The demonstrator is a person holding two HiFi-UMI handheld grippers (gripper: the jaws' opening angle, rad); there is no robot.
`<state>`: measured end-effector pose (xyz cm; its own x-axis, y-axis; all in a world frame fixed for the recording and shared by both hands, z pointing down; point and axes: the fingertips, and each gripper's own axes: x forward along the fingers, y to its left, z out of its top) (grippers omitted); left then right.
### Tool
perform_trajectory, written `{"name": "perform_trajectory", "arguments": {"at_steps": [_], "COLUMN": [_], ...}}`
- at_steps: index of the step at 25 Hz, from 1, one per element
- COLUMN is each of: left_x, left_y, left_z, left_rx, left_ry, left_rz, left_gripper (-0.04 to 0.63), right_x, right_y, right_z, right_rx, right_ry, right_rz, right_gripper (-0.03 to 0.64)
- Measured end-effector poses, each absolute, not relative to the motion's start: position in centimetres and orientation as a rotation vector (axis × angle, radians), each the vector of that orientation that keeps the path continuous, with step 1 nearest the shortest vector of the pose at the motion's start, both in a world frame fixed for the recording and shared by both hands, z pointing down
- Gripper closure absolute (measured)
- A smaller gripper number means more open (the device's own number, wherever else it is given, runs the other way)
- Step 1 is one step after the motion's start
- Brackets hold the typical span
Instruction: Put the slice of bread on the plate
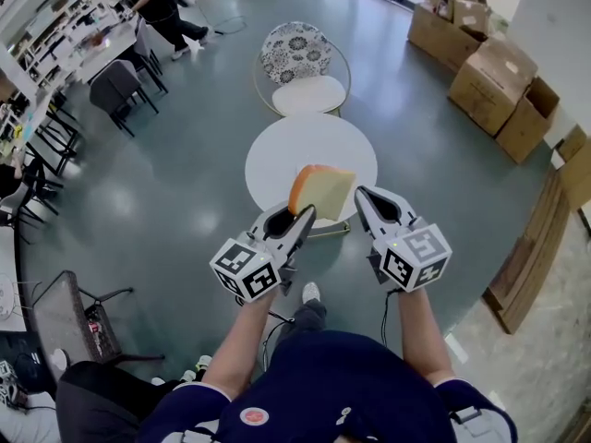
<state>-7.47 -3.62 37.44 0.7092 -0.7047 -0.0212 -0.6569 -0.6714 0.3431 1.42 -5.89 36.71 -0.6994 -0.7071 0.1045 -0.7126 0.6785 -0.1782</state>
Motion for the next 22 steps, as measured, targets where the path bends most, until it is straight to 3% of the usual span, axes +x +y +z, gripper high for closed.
{"name": "perform_trajectory", "arguments": {"at_steps": [22], "left_x": [-13.4], "left_y": [-17.9], "left_z": [39.4], "left_rx": [2.553], "left_ry": [-1.006], "left_rz": [-0.216], "left_gripper": [0.500], "right_x": [-3.7], "right_y": [-20.2], "right_z": [37.3], "right_rx": [1.262], "right_ry": [-2.783], "right_rz": [0.349], "right_gripper": [0.612]}}
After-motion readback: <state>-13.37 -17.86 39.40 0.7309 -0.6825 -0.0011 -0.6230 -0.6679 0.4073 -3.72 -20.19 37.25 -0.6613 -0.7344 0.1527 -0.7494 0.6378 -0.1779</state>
